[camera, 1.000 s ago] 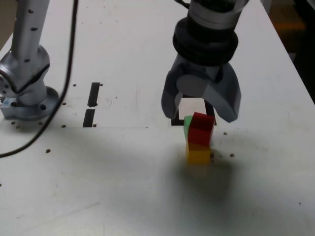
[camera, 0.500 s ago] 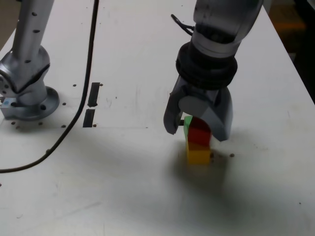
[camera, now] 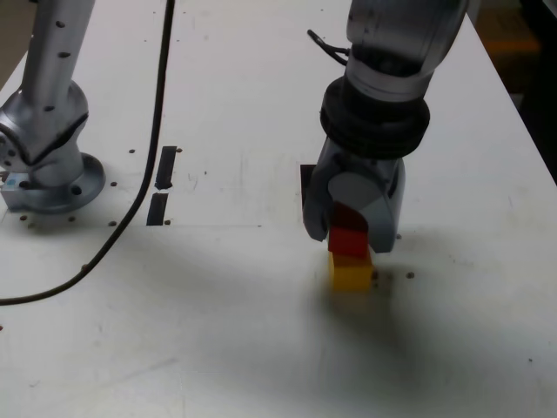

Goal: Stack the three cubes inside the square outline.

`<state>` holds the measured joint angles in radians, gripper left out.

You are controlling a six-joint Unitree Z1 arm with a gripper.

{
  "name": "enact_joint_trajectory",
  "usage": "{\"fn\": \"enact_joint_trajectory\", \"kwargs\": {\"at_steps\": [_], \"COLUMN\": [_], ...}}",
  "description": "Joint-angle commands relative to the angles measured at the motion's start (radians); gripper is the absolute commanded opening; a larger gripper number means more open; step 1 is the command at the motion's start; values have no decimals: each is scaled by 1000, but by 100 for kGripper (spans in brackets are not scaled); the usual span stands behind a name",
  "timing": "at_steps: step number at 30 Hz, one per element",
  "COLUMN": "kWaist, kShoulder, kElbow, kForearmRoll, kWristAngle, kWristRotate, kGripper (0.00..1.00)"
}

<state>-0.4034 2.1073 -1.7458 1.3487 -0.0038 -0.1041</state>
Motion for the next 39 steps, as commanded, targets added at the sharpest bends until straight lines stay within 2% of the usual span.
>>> {"fn": "enact_joint_trajectory", "kwargs": {"at_steps": [1, 3, 8, 12, 18, 28, 34, 39], "kWaist": [3, 11, 66, 137, 213, 270, 271, 264], "kShoulder": [-22, -52, -170, -203, -141, -70, -58, -55], "kElbow": [1, -6, -13, 44, 120, 245, 266, 254], "kForearmRoll": [11, 34, 147, 171, 51, -139, -187, -197], "kWristAngle": [10, 28, 107, 136, 120, 87, 63, 66], "kWristRotate": [-3, -6, -10, 7, 40, 41, 42, 43], "kGripper": [21, 21, 21, 21, 21, 21, 21, 21]}}
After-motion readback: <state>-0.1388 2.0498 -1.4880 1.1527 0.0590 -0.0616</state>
